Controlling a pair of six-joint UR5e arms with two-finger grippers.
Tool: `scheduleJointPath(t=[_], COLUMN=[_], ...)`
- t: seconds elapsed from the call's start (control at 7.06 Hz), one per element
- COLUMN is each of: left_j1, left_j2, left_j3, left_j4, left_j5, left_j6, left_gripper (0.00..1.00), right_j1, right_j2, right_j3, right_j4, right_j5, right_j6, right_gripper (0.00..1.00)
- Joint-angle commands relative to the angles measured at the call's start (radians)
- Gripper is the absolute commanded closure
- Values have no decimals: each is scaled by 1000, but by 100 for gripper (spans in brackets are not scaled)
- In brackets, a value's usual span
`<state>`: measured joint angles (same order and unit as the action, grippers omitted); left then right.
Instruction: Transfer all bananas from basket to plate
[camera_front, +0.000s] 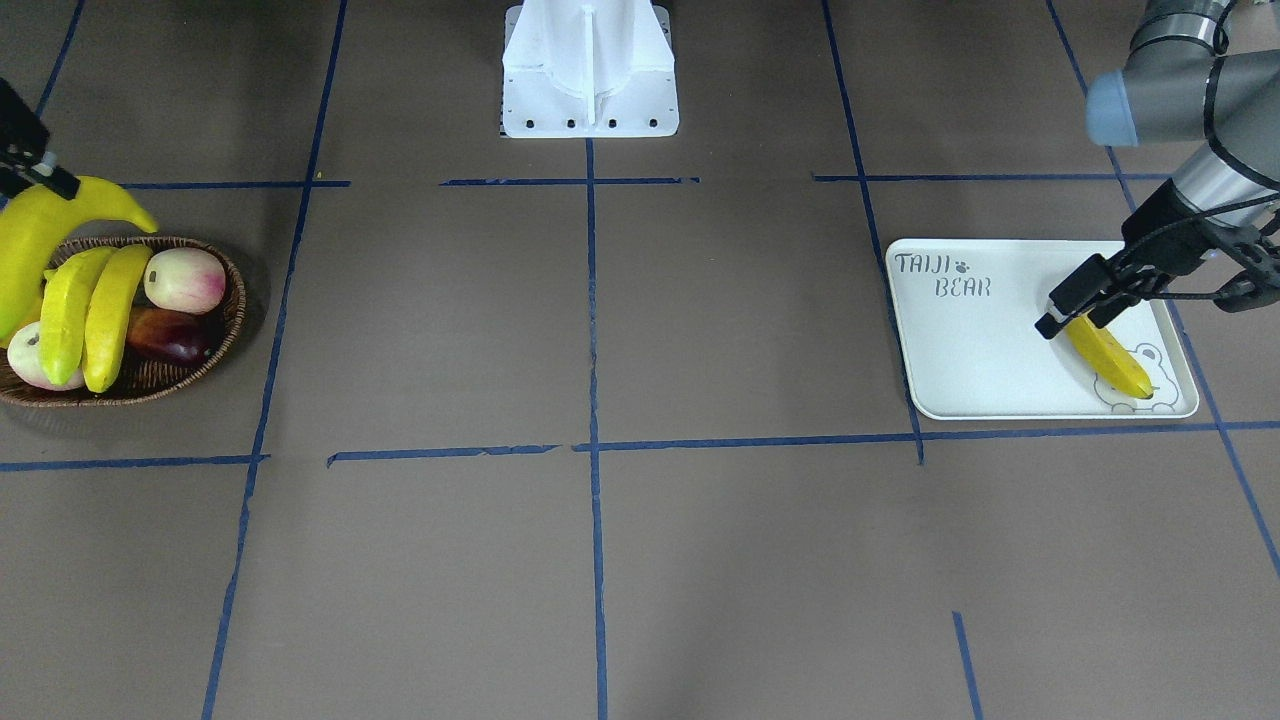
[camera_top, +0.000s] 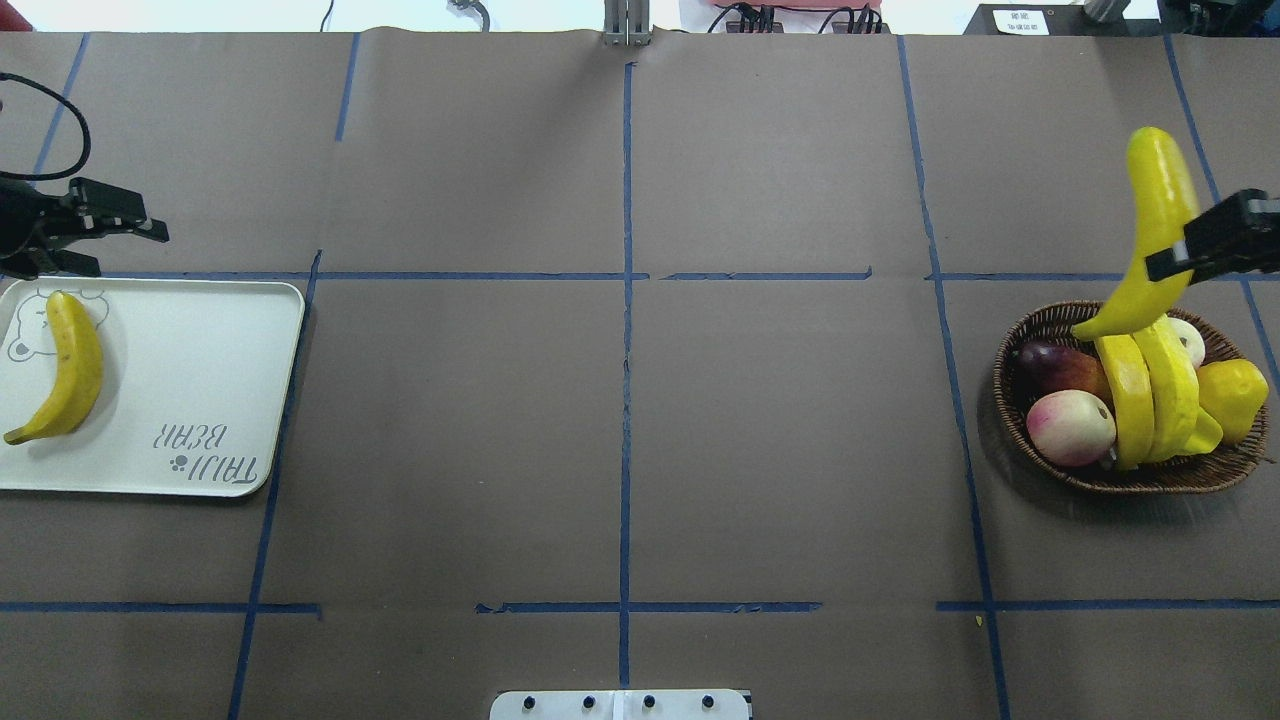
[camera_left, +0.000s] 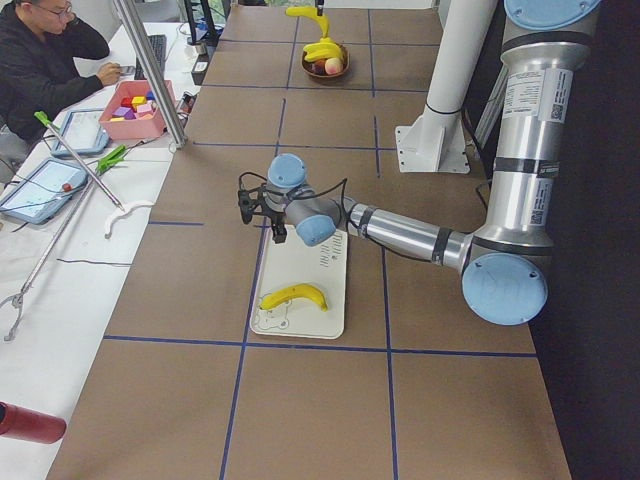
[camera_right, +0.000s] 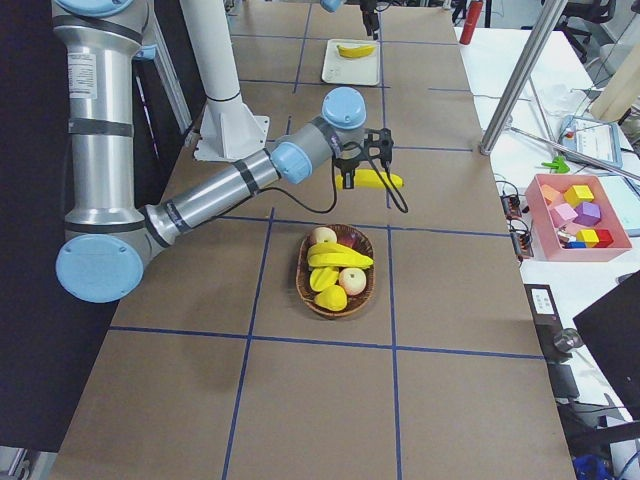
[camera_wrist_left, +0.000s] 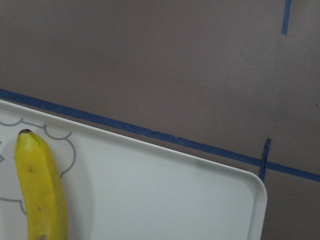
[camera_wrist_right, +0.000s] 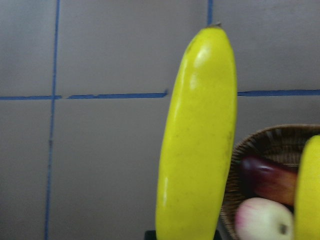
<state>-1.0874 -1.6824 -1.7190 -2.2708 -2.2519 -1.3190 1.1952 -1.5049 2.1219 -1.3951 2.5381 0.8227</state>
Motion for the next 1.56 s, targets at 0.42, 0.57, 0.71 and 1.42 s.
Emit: scheduleJointPath(t=[0.42, 0.57, 0.71, 1.42], left_j1=[220, 251, 285, 427], left_j2=[-221, -302, -365, -454], left_j3=[-44, -25, -16, -37], left_j4=[-229, -230, -231, -231], left_j5=[8, 11, 50, 162], left_j6=[-327, -357, -415, -485], left_gripper=[1, 1, 1, 1], right_j1=[-555, -613, -681, -749], right_j2=[420, 423, 417, 425], right_j3=[-5, -13, -46, -74], right_j4=[1, 84, 216, 284], right_j5=[-494, -554, -634, -719], right_j6=[328, 367, 439, 460], right_gripper=[99, 99, 99, 99])
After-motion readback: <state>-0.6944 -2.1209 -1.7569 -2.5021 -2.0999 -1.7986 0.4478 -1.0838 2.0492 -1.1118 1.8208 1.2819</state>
